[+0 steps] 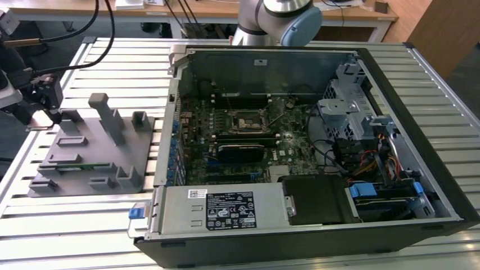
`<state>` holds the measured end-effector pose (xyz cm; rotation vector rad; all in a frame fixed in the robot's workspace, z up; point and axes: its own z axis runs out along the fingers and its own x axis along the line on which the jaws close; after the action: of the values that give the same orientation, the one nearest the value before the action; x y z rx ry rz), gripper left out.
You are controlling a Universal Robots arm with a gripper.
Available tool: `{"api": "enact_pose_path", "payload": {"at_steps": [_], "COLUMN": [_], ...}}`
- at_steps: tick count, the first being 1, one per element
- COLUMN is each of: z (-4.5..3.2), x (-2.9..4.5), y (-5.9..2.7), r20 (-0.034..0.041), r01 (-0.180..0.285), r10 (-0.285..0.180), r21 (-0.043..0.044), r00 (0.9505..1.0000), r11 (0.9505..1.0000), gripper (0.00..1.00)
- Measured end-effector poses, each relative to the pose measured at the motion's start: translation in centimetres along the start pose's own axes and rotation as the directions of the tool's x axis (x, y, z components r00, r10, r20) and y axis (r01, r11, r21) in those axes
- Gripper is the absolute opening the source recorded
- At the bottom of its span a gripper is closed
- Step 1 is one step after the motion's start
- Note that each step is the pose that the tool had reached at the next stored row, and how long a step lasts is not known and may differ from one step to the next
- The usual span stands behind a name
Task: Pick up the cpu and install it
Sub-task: 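Pick up the cpu and move it towards the insertion slot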
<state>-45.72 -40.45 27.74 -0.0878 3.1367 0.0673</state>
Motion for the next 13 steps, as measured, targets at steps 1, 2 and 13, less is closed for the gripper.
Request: {"api": "enact_pose_path", "payload": {"at_steps": [1,2,13], "z": [-0.13,-0.26,-1.80], "x": [0.00,0.00,-0.01], "y": [0.00,0.01,0.07], "r20": [0.0000,-0.0001,0.0000], "r01": [0.000,0.000,0.000], "r10": [0.000,0.000,0.000], "r21": [0.0000,0.0001,0.0000], "r00": [1.0000,1.0000,1.0000], "r11": [1.0000,1.0000,1.0000], "gripper": [0.54,0.54,0.54]}}
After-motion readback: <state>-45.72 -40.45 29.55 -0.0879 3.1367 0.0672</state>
